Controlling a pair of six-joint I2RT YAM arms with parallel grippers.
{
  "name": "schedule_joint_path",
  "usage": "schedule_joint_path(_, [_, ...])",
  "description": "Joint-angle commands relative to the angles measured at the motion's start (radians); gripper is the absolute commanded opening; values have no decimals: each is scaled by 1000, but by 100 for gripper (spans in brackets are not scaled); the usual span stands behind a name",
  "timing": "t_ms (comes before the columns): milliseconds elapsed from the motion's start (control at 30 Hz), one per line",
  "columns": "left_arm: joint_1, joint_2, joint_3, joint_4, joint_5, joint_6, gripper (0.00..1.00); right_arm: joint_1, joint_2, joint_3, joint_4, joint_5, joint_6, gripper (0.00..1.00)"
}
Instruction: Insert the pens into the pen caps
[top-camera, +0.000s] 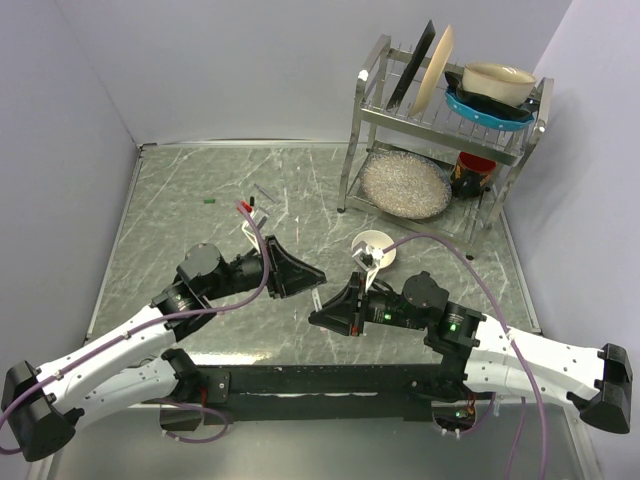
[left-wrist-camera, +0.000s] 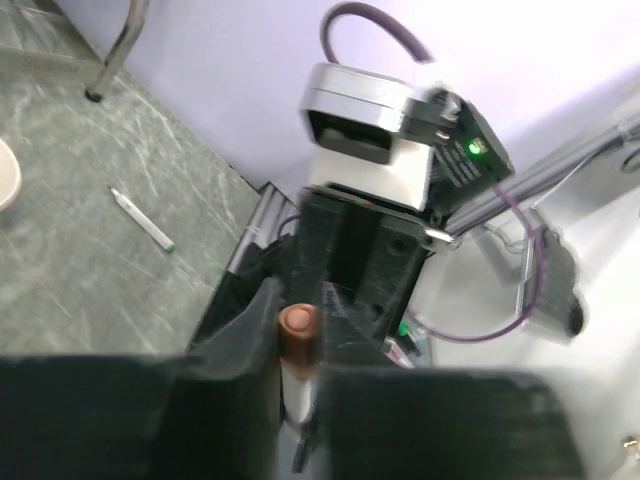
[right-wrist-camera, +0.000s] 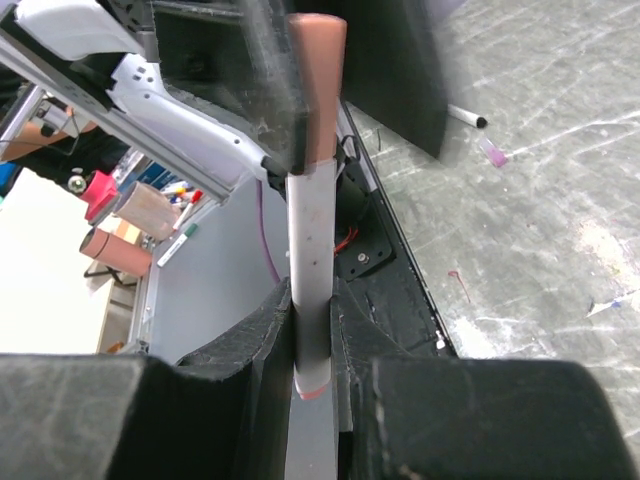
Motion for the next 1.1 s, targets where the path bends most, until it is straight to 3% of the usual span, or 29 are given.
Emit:
schedule_joint_path(0, [-1, -10, 13, 28, 3, 3, 1, 5, -22, 4, 56, 5, -5, 0])
schedule_joint_path(400, [-4, 66, -154, 338, 161, -149, 1, 0, -48, 67, 150, 225, 3, 0])
schedule_joint_path(567, [-27, 80, -196, 358, 177, -146, 1, -12, -19, 142, 121, 266, -3, 0])
schedule_joint_path(1067, [-105, 16, -266, 410, 203, -134, 1, -92, -4, 199, 303, 27, 43, 0])
